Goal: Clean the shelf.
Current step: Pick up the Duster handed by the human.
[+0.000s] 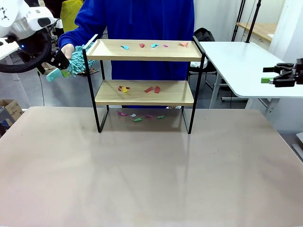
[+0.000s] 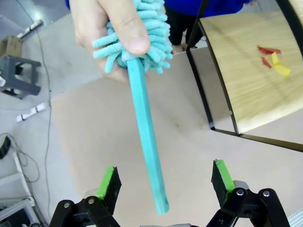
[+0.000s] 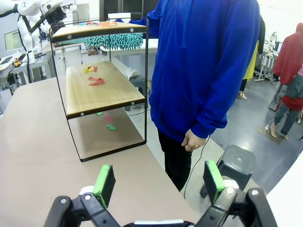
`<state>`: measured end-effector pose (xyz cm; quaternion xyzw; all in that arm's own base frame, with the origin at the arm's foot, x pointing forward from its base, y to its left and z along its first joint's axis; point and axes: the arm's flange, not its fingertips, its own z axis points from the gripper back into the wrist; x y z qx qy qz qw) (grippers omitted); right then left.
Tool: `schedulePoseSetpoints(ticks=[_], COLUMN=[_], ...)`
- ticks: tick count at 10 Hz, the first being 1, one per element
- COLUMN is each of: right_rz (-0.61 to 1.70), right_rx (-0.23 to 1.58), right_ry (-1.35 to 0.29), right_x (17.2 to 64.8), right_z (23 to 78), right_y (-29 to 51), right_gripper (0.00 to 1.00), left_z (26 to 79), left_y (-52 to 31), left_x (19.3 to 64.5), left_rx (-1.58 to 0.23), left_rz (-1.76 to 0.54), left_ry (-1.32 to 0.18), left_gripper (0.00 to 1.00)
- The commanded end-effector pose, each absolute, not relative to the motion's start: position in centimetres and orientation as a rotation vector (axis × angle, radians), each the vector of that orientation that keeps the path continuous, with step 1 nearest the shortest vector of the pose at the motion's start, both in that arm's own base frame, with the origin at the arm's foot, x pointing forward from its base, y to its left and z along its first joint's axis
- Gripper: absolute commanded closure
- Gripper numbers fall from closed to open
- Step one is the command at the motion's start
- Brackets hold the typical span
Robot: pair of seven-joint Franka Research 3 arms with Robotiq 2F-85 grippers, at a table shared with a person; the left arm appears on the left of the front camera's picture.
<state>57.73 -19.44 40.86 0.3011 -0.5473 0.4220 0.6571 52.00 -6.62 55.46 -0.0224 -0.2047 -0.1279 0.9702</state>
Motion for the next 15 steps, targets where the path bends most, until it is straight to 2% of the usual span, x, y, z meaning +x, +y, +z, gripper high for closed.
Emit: schedulePoseSetpoints(ticks=[1,2,3,4,5,6,13,15], right_rz=[0.958,0.958,0.958,0.958,0.958,0.958,0.958,0.958], right_rx=[0.682,0.682,0.682,0.682,0.682,0.682,0.682,0.682], right_ry=[-1.243,-1.243,-1.243,-1.243,-1.243,-1.243,-1.243,-1.243], right_x=[57.72,57.72,57.72,57.72,57.72,57.72,57.72,57.72], right_z=[41.07,41.07,41.07,41.07,41.07,41.07,41.07,41.07], right_y=[-19.30,-19.30,-19.30,-19.30,-19.30,-19.30,-19.30,-19.30], right_gripper=[0.00,0.00,0.00,0.00,0.00,0.00,0.00,0.00], left_z=[55.26,55.34,55.36,55.25,55.19,55.22,54.81,54.74], left_y=[-6.77,-6.79,-6.58,-6.54,-6.42,-6.49,-6.95,-6.75], left_x=[52.00,51.94,51.96,51.98,52.03,52.02,52.56,52.46], left_rx=[-0.039,-0.035,-0.037,-0.044,-0.058,-0.053,-0.023,-0.046], left_rz=[-0.277,-0.275,-0.268,-0.263,-0.260,-0.257,-0.189,-0.246], left_ry=[-0.451,-0.441,-0.449,-0.447,-0.437,-0.434,-0.449,-0.414], left_gripper=[0.00,0.59,0.59,1.00,0.65,1.00,1.00,1.00])
